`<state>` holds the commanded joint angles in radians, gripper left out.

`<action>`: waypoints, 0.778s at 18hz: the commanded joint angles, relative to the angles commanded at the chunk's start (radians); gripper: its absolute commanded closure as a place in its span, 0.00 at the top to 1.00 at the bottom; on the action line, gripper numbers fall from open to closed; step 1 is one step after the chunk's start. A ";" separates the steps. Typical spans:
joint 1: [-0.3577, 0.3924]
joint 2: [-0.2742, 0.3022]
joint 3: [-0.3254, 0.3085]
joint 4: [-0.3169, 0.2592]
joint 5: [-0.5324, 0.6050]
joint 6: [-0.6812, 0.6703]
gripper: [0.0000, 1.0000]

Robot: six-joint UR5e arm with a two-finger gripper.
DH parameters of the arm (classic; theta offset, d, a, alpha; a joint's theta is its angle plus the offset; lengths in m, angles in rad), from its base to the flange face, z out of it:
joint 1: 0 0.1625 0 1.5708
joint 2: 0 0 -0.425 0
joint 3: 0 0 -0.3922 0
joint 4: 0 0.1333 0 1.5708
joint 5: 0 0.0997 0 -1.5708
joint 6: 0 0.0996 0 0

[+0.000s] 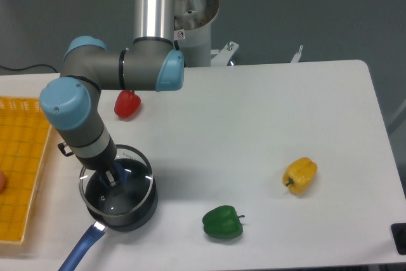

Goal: Open the lid
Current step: 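Lift the glass lid up off the saucepan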

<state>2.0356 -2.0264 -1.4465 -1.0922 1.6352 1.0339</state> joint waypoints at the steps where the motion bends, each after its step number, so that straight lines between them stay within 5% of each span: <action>1: 0.003 0.005 0.000 0.002 0.000 0.003 0.60; 14: 0.115 0.052 -0.009 0.025 0.014 0.136 0.60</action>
<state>2.1506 -1.9742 -1.4557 -1.0676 1.6490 1.1703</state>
